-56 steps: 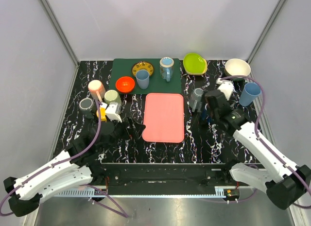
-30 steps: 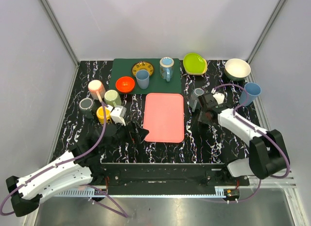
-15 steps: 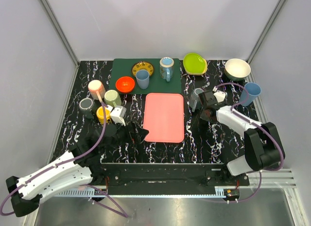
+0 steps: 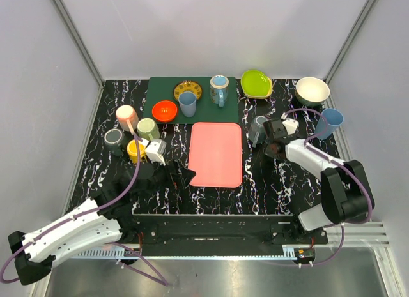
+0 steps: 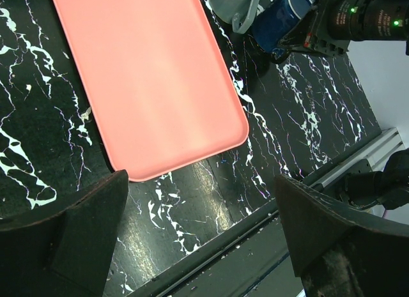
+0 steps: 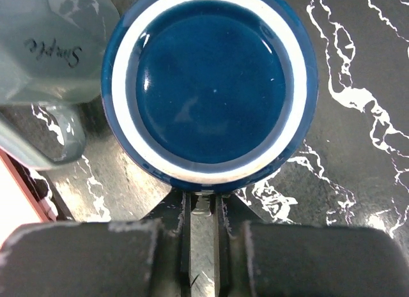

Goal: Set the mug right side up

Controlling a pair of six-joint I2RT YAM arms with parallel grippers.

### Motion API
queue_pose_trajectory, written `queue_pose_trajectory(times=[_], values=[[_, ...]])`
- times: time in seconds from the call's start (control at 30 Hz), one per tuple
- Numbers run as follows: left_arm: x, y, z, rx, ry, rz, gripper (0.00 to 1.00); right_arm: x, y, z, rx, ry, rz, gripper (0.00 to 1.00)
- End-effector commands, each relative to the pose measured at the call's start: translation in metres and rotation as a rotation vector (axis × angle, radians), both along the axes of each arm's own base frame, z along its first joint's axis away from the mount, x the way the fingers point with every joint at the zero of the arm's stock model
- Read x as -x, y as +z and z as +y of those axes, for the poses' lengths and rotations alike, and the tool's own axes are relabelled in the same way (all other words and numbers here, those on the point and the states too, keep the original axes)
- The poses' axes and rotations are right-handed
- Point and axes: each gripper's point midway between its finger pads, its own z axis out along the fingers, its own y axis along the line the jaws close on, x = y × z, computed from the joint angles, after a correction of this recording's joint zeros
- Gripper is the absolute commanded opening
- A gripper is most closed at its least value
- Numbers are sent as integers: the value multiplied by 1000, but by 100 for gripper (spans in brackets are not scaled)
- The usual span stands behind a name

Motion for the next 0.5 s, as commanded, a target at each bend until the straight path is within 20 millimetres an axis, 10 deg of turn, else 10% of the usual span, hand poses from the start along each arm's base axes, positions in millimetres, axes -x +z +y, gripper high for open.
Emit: queue_pose_trajectory(times=[0.0,0.3,0.47], values=[[-3,3,-1,20,8,-11,99,6,42,-3,-26,38,-116,0],[-10,18,-16,111,1,-47,99,37,143,47,-390,226,-386,0],[-2,49,-43,327,-92,-88,99,62,213,125,-867,533,-589,0]])
